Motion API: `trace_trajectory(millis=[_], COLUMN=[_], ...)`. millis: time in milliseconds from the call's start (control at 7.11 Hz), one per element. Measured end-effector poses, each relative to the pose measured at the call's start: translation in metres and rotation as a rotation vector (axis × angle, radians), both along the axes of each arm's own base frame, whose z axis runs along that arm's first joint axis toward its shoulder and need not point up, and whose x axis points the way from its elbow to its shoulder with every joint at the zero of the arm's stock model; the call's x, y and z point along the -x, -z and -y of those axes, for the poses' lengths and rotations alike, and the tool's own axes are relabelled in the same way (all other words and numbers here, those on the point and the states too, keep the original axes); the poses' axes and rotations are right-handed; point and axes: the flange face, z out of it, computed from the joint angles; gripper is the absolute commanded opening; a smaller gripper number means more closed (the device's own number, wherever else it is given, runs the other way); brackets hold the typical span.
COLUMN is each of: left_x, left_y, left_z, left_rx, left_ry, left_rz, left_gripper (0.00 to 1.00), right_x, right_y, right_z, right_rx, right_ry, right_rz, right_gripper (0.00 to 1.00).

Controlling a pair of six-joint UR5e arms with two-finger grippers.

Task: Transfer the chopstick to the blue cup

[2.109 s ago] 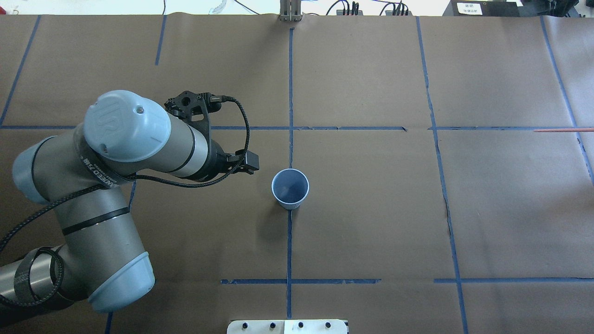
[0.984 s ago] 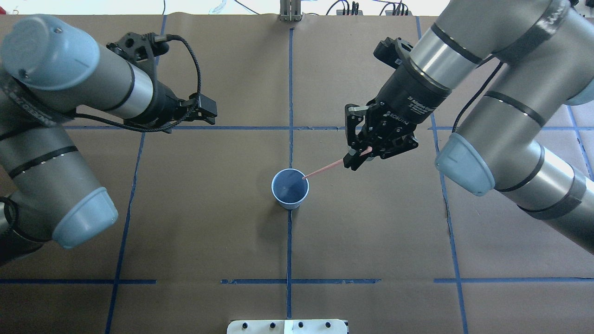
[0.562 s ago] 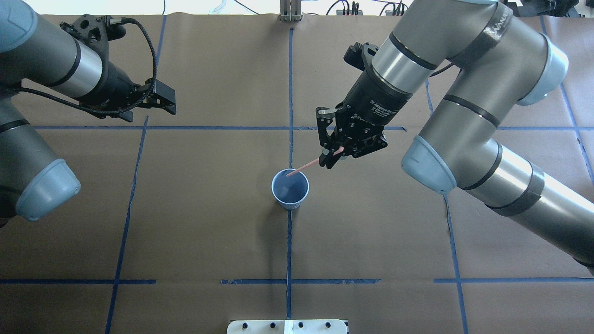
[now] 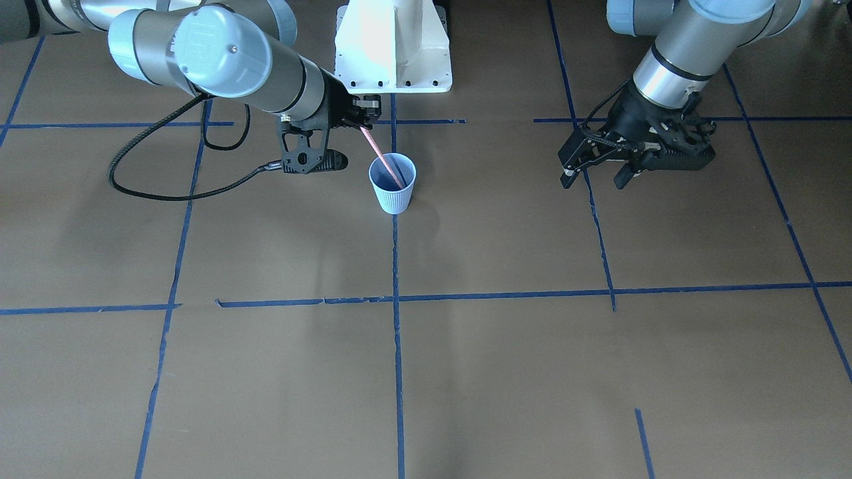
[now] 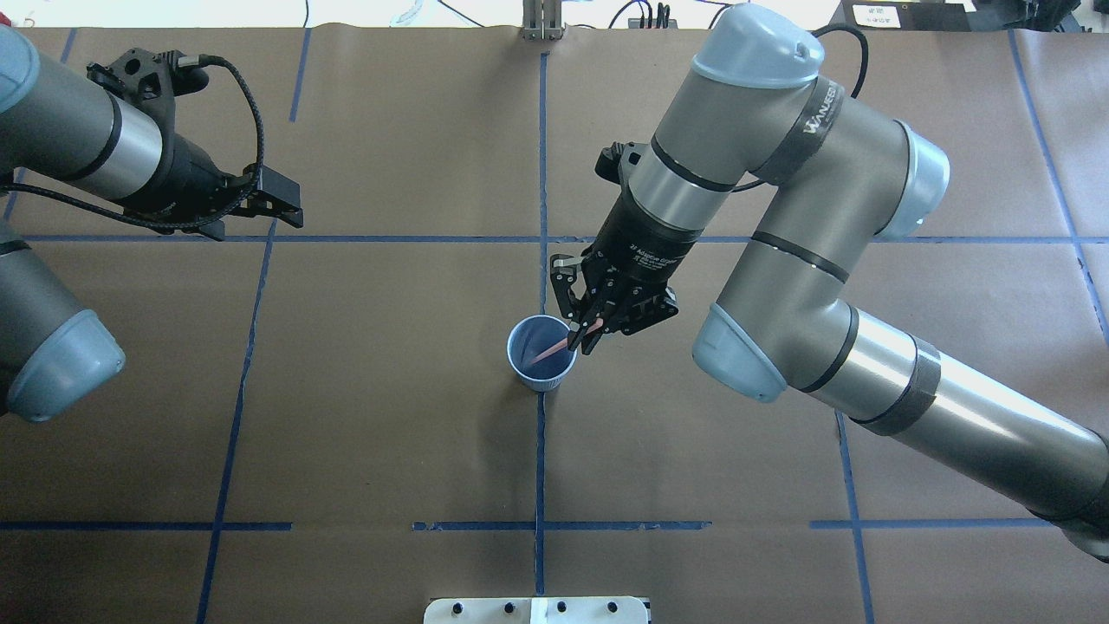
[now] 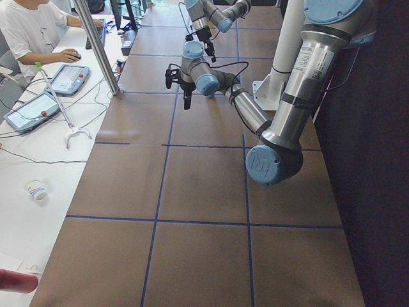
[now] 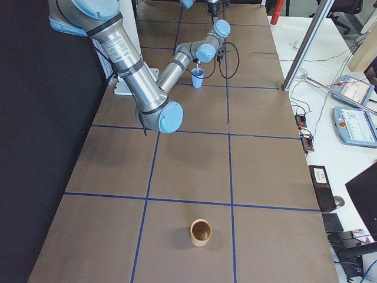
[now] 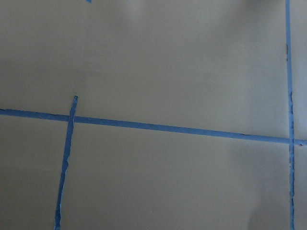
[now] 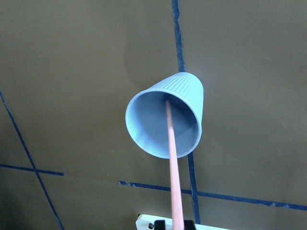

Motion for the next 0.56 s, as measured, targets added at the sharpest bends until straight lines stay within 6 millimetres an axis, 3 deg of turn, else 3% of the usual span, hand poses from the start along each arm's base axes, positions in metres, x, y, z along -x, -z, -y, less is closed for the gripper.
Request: trace_trajectory(millis=[141, 281, 422, 562], left_x=[0.0, 0.003, 0.013, 0.037], left_y=[-0.001, -0.005, -0.016, -0.034], left_z=[0.0, 0.0, 0.001, 0.007], left_rx=[0.0, 0.0, -0.003, -0.018], left_ry=[-0.001, -0.007, -0.027, -0.057], left_rz=[0.0, 0.001, 0.005, 0.014], left_gripper=[1.0, 1.0, 1.0, 1.0], right_x=[0.004, -0.008, -0.043, -0.097], right_y=[0.001, 0.003, -0.001, -0.028], right_z=[-0.002, 0.002, 0.012, 0.018], right_rx=[0.0, -0.002, -0.007, -0.006], right_ry=[-0.021, -0.053, -0.103, -0.186], right_rz=[-0.015, -0.012, -0.001, -0.015], right_gripper=[1.0, 1.0, 1.0, 1.0])
